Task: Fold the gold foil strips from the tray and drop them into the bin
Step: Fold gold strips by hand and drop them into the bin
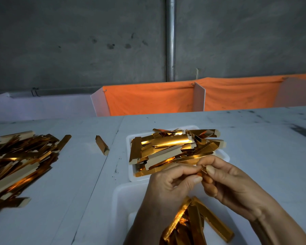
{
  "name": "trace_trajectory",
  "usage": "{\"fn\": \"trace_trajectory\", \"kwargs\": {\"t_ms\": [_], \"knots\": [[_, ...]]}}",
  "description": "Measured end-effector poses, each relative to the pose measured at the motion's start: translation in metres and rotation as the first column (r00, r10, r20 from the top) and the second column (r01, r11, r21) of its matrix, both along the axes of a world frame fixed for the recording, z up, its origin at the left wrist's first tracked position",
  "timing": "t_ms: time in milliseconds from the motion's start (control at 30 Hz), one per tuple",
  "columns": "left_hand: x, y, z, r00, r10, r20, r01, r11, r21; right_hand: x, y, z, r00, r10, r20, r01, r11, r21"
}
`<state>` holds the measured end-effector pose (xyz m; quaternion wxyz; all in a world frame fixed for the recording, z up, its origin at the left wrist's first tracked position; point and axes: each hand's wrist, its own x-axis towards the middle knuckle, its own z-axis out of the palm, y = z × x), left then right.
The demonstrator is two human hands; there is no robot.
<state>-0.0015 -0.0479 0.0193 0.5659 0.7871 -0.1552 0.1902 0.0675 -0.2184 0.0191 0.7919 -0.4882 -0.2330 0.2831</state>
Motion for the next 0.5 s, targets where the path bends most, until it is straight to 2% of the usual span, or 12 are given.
{"fn": "trace_trajectory", "kwargs": {"t_ms": [100,167,233,333,400,500], "knots": [[-0.001,0.000,0.002,0.995,-0.019,-0.100,0.017,1.000,-0.023,0.002,0.000,0.000,0.999,-0.037,0.006,0.037,0.998,-0.048],[-0.001,-0.001,0.004,0.985,0.013,-0.169,-0.010,1.000,0.015,0.004,-0.003,-0.001,0.999,-0.042,0.012,0.043,0.990,-0.132],[0.000,-0.002,0.003,0.962,0.155,-0.223,-0.151,0.988,0.036,0.005,-0.006,-0.001,1.000,0.021,0.020,-0.014,0.956,-0.293],[0.004,0.000,-0.002,0.875,0.391,-0.284,-0.392,0.918,0.058,0.003,-0.004,-0.004,0.987,0.163,0.002,-0.139,0.847,-0.513],[0.006,0.001,-0.005,0.829,0.469,-0.305,-0.462,0.881,0.100,0.003,0.000,-0.005,0.996,0.081,0.047,-0.035,0.786,-0.617],[0.007,0.001,-0.007,0.808,0.521,-0.275,-0.485,0.853,0.192,0.004,0.006,-0.007,0.950,-0.203,0.236,0.309,0.701,-0.642]]}}
